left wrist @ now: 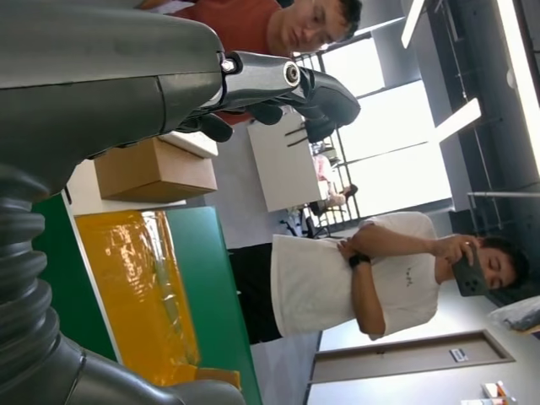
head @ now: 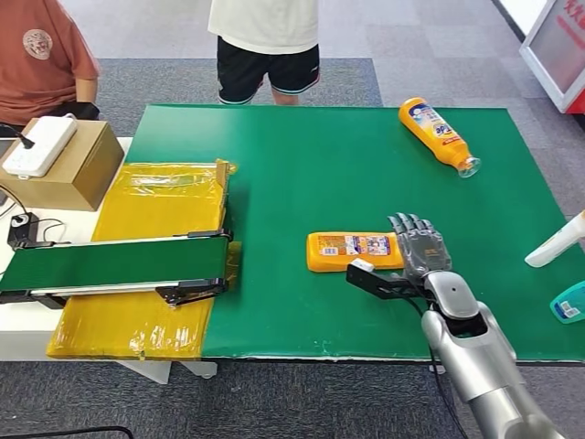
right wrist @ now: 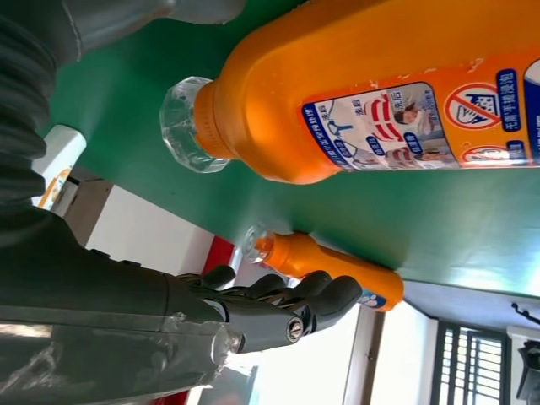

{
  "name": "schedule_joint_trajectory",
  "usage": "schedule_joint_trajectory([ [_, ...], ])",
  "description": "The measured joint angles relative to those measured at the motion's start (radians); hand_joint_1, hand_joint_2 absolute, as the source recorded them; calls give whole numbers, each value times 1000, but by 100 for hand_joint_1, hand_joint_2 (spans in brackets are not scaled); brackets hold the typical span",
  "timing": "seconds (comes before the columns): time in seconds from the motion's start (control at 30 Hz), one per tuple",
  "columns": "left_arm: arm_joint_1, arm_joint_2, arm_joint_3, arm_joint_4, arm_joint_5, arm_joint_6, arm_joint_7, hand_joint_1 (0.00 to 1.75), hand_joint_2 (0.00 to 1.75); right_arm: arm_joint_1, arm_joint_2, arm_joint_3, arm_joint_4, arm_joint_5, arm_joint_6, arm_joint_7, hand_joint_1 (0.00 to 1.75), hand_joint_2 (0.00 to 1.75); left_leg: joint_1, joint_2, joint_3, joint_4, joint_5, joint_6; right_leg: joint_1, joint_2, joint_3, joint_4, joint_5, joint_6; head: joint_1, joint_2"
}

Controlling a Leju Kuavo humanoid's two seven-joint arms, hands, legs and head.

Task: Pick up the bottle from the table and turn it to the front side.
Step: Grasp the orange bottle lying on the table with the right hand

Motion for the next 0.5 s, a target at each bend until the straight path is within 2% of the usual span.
schedule_joint_trajectory([
  [0.5, 2, 1, -71, -19, -9, 2, -13, 0, 175, -42, 36, 17, 128, 32, 0, -39, 0, 175, 0, 0, 0, 0, 0, 0, 0, 0, 0, 0, 0, 0, 0, 0],
])
